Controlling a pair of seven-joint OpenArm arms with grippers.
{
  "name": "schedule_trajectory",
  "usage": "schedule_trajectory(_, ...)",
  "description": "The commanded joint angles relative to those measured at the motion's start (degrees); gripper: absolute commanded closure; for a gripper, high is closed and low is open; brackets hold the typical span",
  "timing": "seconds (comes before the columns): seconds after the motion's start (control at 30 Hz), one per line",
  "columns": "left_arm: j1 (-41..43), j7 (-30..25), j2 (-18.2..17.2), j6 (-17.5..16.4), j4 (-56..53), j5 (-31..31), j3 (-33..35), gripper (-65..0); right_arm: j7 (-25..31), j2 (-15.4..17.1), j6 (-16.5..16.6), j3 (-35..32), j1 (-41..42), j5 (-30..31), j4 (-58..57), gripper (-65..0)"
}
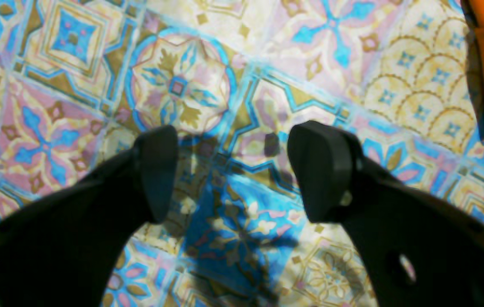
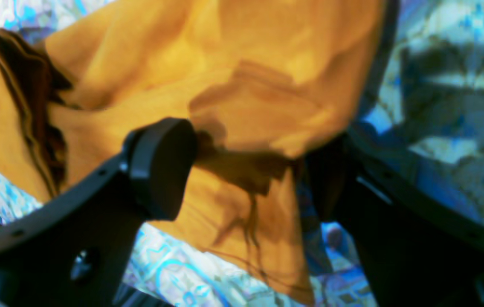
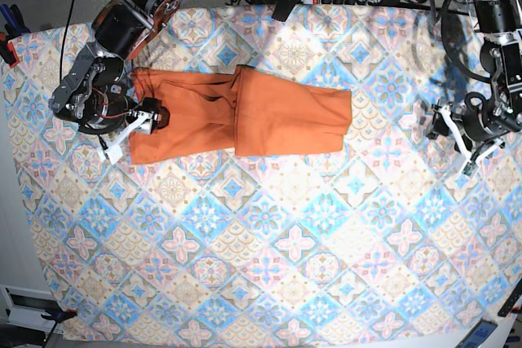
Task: Fold the T-shirt properly
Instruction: 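Grasp the shirt end with the right gripper and push it inward, then fold the shirt end over with the right gripper toward the left gripper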
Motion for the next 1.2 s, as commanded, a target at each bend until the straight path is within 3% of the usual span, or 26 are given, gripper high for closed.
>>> schedule_trajectory(0.0,-0.75,-0.78,-1.34,0.12,0.91,-0.44,-0.45,-41.5,-0.54,0.48,0.12,-0.14,0.57,-0.02,0.79,-42.6)
schedule_trajectory(0.3,-0.75,-0.78,-1.34,0.12,0.91,-0.44,-0.45,-41.5,-0.54,0.39,0.12,-1.46,-0.83,0.07,-4.92,-41.7)
schedule_trajectory(0.57,-0.66,-0.78,-1.34,0.12,0.91,-0.44,-0.54,-41.5,-0.54,-1.19,0.12,-10.78,-1.27,0.33,-4.66,-25.9)
schedule_trajectory(0.87,-0.57,-0.78,-1.43,0.12,0.91,-0.44,-0.62,-41.5,-0.54,-0.93,0.12,-13.07,-1.27,-0.02,-4.30,-5.4)
schedule_trajectory(1.17,-0.57,-0.78,-1.43,0.12,0.91,-0.35,-0.62,-41.5,-0.54,0.04,-0.89,-15.09,-4.09,-0.02,15.83,-4.5)
